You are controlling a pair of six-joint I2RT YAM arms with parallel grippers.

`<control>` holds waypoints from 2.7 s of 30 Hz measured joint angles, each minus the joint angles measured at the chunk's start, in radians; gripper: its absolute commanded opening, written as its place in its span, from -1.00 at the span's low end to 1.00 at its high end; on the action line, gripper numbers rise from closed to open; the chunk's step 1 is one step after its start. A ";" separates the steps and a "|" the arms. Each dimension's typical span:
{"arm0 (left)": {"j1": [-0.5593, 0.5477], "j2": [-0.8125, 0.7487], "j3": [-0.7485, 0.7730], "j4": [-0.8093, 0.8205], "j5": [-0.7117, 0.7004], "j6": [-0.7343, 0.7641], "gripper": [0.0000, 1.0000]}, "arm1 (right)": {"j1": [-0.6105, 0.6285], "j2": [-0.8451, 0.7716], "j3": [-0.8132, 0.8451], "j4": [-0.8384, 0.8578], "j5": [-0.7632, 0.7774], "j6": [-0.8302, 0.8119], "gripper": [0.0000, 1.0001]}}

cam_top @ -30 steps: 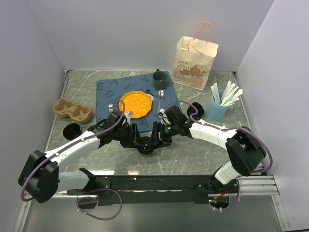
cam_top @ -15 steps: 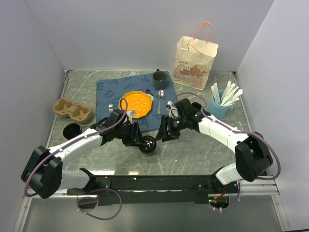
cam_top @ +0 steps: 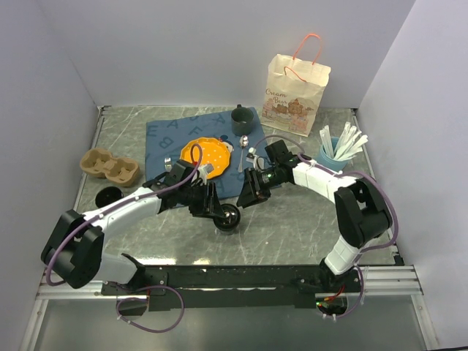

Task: Pack the takeout coffee

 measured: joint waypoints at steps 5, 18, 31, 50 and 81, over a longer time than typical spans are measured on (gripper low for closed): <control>0.000 0.013 0.010 -0.002 0.007 0.013 0.01 | 0.000 0.017 -0.004 0.003 -0.053 -0.034 -0.11; 0.001 0.039 0.028 -0.006 0.023 0.026 0.01 | -0.001 0.043 -0.019 0.016 -0.114 -0.070 -0.25; 0.003 0.044 0.028 -0.005 0.030 0.029 0.01 | -0.007 0.043 -0.043 0.060 -0.142 -0.065 -0.25; 0.003 0.043 0.027 0.001 0.030 0.029 0.01 | -0.023 0.036 -0.051 0.037 -0.093 -0.084 -0.23; 0.003 0.097 0.026 0.068 0.048 -0.008 -0.04 | -0.078 -0.016 -0.297 0.382 -0.189 0.163 -0.36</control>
